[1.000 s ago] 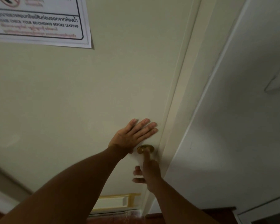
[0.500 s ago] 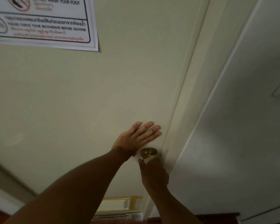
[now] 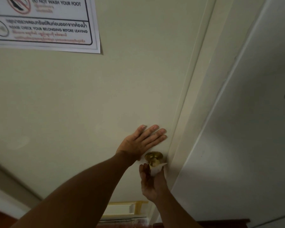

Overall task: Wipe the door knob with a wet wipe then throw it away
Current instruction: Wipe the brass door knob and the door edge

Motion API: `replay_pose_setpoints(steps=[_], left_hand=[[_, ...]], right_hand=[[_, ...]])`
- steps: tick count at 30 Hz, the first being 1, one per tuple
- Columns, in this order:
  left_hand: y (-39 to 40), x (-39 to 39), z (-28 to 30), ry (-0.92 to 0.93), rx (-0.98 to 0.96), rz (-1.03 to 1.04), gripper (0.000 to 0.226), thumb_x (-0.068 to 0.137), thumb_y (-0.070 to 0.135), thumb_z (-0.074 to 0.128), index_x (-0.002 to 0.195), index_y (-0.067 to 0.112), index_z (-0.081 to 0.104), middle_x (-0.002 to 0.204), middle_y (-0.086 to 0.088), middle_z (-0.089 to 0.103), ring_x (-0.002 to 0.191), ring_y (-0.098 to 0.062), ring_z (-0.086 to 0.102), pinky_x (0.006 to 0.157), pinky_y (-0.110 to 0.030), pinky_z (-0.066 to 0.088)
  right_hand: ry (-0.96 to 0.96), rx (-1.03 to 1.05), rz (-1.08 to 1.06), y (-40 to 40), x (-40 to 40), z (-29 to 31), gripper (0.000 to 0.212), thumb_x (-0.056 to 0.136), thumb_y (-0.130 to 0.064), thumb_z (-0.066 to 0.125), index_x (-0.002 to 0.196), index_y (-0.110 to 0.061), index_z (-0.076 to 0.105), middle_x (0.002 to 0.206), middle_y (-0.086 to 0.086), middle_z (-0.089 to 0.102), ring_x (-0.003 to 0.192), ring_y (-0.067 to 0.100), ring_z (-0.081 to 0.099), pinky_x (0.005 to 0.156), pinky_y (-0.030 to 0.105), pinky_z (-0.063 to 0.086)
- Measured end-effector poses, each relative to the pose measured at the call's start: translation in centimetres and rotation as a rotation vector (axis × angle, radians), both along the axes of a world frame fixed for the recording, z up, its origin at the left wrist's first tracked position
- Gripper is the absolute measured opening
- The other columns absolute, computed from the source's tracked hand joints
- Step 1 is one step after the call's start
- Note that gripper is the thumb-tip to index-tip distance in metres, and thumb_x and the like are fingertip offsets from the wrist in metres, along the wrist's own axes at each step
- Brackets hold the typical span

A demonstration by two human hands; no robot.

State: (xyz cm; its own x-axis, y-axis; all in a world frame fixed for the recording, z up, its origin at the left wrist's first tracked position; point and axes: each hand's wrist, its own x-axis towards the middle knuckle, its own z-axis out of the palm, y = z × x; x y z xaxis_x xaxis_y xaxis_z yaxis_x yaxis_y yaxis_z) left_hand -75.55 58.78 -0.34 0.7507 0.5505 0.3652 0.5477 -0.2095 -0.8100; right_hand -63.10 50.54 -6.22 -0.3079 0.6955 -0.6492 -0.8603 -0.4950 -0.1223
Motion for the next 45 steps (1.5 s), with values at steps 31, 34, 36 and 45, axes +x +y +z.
replay_pose_setpoints(steps=[31, 34, 36, 45], left_hand=[[-0.1, 0.4, -0.4, -0.142, -0.091, -0.007, 0.074, 0.089, 0.022, 0.018, 0.160, 0.017, 0.000, 0.165, 0.000, 0.016, 0.149, -0.021, 0.023, 0.118, -0.051, 0.010], [-0.9, 0.4, 0.1, -0.164, -0.126, -0.032, 0.062, 0.099, 0.006, 0.005, 0.160, 0.016, 0.006, 0.165, -0.003, 0.020, 0.148, -0.028, 0.027, 0.119, -0.050, 0.017], [-2.2, 0.6, 1.1, -0.168, -0.186, -0.023, 0.069, 0.093, 0.016, 0.024, 0.160, 0.014, 0.009, 0.166, -0.010, 0.014, 0.150, -0.035, 0.020, 0.118, -0.051, 0.027], [-10.2, 1.8, 2.7, -0.512, -0.628, 0.312, 0.076, 0.102, 0.049, 0.035, 0.158, 0.004, 0.008, 0.166, -0.018, -0.002, 0.150, -0.037, -0.014, 0.121, -0.052, -0.002]], right_hand=[[-1.174, 0.031, 0.350, -0.3, 2.5, 1.9, 0.035, 0.102, -0.030, 0.044, 0.100, 0.000, 0.063, 0.081, 0.016, 0.068, 0.056, 0.026, 0.065, 0.050, 0.032, 0.055], [-1.745, 0.314, 0.451, -1.9, 3.7, 2.5, 0.035, 0.103, -0.034, 0.041, 0.108, -0.006, 0.062, 0.108, 0.019, 0.067, 0.098, 0.038, 0.066, 0.084, 0.041, 0.054], [-1.857, 0.385, 0.357, -2.5, 3.9, 3.4, 0.027, 0.104, -0.028, 0.042, 0.107, -0.009, 0.061, 0.113, 0.019, 0.067, 0.106, 0.039, 0.063, 0.087, 0.039, 0.049], [-2.137, 0.879, 0.540, -2.7, 4.6, 11.5, 0.040, 0.100, -0.016, 0.050, 0.139, -0.022, 0.057, 0.136, 0.007, 0.062, 0.127, 0.025, 0.056, 0.106, 0.035, 0.046]])
